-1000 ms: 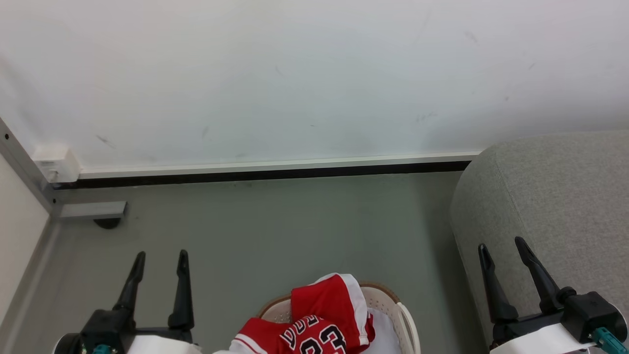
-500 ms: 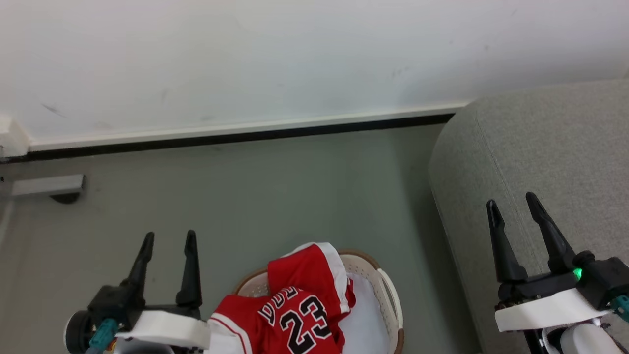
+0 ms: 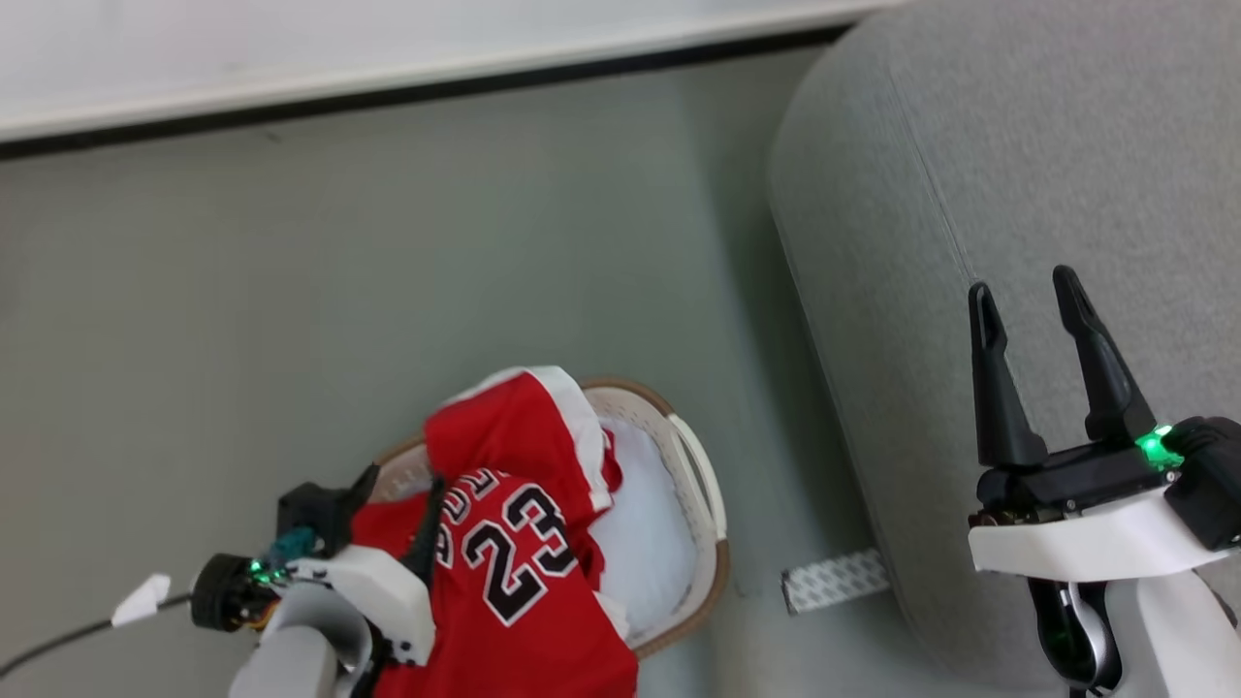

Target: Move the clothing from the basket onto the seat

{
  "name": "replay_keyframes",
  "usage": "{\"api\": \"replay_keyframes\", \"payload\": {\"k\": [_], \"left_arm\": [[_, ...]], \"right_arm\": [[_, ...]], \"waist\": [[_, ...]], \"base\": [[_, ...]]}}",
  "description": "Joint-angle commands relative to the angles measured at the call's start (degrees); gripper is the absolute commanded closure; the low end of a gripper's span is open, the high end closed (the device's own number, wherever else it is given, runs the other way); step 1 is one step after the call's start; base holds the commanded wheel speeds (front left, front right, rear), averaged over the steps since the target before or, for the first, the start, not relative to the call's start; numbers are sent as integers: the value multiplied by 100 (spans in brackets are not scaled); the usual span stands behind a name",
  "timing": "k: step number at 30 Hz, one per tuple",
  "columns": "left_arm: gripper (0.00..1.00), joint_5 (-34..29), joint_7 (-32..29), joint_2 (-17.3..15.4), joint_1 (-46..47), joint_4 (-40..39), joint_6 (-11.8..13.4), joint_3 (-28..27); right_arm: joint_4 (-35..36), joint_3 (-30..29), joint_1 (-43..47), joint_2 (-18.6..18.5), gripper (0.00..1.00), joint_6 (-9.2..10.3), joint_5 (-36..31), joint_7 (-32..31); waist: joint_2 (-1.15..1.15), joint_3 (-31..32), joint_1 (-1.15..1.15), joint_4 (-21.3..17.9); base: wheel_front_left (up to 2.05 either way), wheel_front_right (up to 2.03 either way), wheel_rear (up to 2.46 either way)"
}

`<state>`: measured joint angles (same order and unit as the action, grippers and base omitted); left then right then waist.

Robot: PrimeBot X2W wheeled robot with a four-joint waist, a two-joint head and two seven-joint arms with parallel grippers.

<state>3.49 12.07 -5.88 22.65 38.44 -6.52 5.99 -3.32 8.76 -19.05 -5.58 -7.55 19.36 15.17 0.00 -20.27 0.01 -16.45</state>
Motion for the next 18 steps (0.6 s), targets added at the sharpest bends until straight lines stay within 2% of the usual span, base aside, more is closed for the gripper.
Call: {"api": "replay_keyframes", "payload": {"k": [1, 11, 15, 18], "left_arm": [[0, -91, -138, -173, 314, 406, -37, 88], [0, -377, -883, -646, 1303, 1751, -9, 364], [0, -613, -1090, -886, 1633, 2281, -26, 650], [0, -702, -1138, -904, 1727, 2446, -42, 810]], "right_arm": [[62, -68, -147, 70, 0, 12, 36, -3], [317, -137, -392, 246, 0, 12, 99, -3], [494, -158, -403, 269, 0, 12, 162, -3], [516, -161, -384, 272, 0, 12, 247, -3]], "waist": [[0, -551, -1, -399], [0, -1379, -1, -909], [0, -1720, -1, -1170], [0, -1830, -1, -1235]], "base": [[0, 0, 0], [0, 0, 0], [0, 0, 0], [0, 0, 0]]}}
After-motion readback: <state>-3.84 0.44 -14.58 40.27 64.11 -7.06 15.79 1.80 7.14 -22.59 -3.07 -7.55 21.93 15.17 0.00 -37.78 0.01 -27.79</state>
